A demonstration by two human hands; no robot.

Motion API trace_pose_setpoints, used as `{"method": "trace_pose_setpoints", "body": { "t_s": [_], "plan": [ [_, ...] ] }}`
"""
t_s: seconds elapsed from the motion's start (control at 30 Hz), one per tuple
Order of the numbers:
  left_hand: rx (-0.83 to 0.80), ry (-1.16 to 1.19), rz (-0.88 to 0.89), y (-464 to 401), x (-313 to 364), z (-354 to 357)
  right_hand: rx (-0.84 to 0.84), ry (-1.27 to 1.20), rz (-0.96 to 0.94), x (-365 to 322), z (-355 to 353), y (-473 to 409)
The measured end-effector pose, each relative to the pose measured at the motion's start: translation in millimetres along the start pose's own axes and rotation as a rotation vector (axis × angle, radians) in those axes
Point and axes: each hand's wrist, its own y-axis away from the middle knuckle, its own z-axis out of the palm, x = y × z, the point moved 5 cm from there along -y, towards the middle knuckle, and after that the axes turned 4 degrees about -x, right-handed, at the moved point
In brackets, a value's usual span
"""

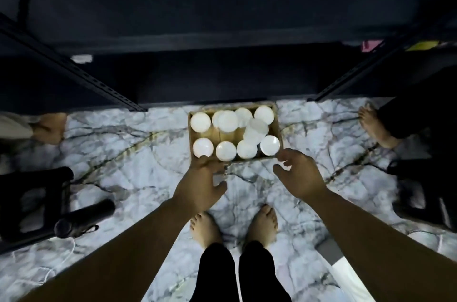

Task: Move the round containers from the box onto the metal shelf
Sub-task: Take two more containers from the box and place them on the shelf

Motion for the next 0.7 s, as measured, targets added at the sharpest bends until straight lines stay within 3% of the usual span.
{"method": "trace_pose_setpoints", "body": {
  "t_s": [0.13,0.33,0.7],
  "plan": [
    [-0.082,-0.052,-0.029,-34,-49,65,-0.068,0.037,0.040,45,65,-39],
    [-0.068,-0.147,-0.050,-87,-101,129,-0.105,0.079,0.088,103,126,-96],
    [0.143,-0.364,0.031,-212,-136,132,0.174,0.125,-0.019,119,129,-234]
  ]
}}
